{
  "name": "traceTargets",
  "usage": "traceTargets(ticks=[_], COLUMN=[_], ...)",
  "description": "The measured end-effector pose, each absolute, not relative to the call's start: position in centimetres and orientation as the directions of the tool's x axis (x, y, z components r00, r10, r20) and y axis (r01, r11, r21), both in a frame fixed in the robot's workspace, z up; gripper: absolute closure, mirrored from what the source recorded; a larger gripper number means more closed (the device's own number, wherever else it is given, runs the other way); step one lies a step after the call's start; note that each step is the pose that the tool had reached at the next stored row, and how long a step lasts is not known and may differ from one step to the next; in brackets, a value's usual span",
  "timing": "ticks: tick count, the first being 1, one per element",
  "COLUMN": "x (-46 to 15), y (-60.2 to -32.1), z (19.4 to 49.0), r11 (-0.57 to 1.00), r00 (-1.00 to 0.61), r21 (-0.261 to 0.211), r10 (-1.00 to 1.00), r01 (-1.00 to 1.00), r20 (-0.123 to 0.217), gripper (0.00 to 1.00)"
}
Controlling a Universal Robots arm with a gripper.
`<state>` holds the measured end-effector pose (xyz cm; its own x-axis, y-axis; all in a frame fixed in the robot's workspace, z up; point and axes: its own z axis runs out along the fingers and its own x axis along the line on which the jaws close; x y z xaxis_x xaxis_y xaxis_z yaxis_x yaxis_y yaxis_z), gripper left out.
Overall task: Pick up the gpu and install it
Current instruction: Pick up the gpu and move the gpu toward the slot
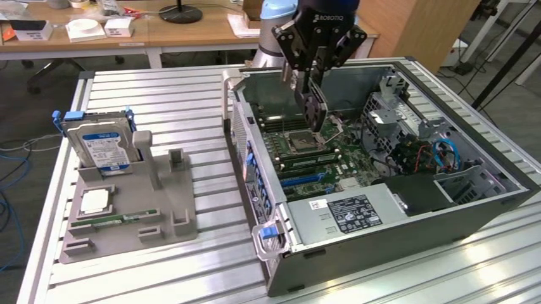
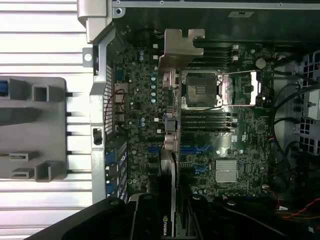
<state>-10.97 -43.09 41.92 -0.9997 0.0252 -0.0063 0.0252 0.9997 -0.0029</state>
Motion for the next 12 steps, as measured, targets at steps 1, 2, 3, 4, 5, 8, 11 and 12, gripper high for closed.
traceTargets(ticks=[1,2,3,4,5,8,11,12], x=[-10.91,-10.83,-10.74,-10.66,-10.58,-10.36,-10.11,-10.04], y=[-43.09,-43.09,-43.09,-43.09,-43.09,-43.09,-43.09,-43.09], z=[41.92,41.91,41.91,41.91,41.92,41.92,41.92,41.92], r11=[1.000,1.000,1.000,1.000,1.000,1.000,1.000,1.000], r00=[-1.000,-1.000,-1.000,-1.000,-1.000,-1.000,-1.000,-1.000], r21=[-0.003,-0.003,-0.003,-0.003,-0.003,-0.003,-0.003,-0.003], r10=[0.025,0.025,0.025,0.025,0.025,0.025,0.025,0.025], r01=[0.025,0.025,0.025,0.025,0.025,0.025,0.025,0.025], r20=[-0.006,-0.006,-0.006,-0.006,-0.006,-0.006,-0.006,-0.006], gripper=[0.74,0.74,0.74,0.74,0.74,0.74,0.74,0.74])
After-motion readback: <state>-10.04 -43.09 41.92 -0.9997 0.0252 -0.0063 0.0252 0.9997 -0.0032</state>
